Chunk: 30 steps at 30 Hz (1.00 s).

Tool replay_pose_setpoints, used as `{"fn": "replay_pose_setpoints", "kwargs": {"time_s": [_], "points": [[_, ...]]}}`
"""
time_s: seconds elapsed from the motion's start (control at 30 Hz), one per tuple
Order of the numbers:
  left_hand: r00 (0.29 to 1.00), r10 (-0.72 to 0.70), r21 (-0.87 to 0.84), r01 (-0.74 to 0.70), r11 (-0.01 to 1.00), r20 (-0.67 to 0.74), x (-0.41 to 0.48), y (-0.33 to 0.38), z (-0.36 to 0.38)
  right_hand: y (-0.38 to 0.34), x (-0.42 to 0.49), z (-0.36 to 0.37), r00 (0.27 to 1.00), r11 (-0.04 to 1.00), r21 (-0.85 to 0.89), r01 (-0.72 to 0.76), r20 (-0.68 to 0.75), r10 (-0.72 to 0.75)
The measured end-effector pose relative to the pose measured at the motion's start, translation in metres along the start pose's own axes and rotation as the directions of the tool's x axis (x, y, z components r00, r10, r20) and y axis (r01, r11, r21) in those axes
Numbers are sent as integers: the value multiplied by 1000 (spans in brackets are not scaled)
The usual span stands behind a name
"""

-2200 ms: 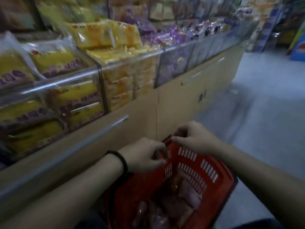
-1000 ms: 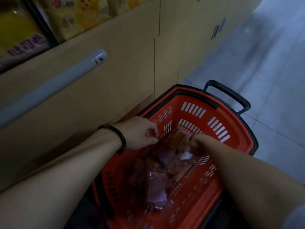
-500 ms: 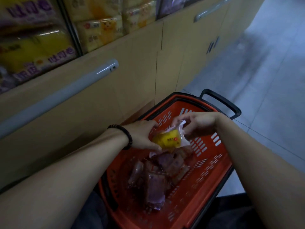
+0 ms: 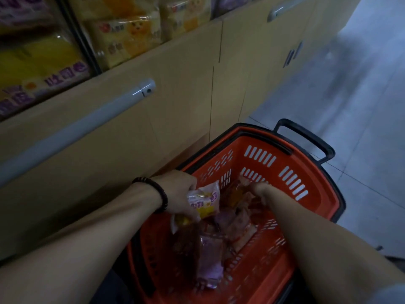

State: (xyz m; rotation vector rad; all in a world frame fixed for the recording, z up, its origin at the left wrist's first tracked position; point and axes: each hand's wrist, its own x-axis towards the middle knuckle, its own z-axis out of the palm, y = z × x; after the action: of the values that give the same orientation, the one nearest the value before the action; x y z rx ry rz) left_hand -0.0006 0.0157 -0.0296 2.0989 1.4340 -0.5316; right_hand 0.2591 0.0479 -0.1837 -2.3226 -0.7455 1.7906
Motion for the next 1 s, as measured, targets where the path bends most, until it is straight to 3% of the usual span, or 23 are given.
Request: {"fn": "replay_pose_setpoints", "kwargs": {"time_s": [0.13, 0.2, 0.37, 0.5, 0.6, 0.63, 0.8, 0.9, 1.0], "points": [[1000, -19, 15, 19, 1000, -8, -1, -3, -4, 3, 20, 2, 998, 971, 233, -55, -6, 58], [997, -27, -21, 25, 999, -74, 0, -5, -7, 4, 44, 4, 999, 924, 383, 12, -49, 8], [991, -45, -96, 33, 995, -124, 1, 0, -15, 49, 209, 23, 998, 857, 512, 57, -24, -52], [982, -132, -148, 111, 983, -137, -4, 4, -20, 12, 84, 31, 977, 925, 326, 193, -147, -153], [971, -149, -161, 119, 980, -188, -7, 2, -26, -5, 40, 18, 965, 974, -16, 226, -137, -226], [968, -151, -180, 115, 977, -201, -7, 1, -29, -10, 29, 12, 956, 962, -139, 235, -146, -255], [971, -160, -344, 90, 935, -179, -17, 0, -35, -31, -28, -19, 941, 872, -400, 282, -64, -333], [973, -148, -455, 52, 889, -178, -21, 1, -36, -42, -79, -37, 911, 816, -421, 396, 65, -408], [980, -130, -533, 31, 845, -149, -27, 5, -39, -42, -140, -50, 832, 793, -251, 555, 172, -528]]}}
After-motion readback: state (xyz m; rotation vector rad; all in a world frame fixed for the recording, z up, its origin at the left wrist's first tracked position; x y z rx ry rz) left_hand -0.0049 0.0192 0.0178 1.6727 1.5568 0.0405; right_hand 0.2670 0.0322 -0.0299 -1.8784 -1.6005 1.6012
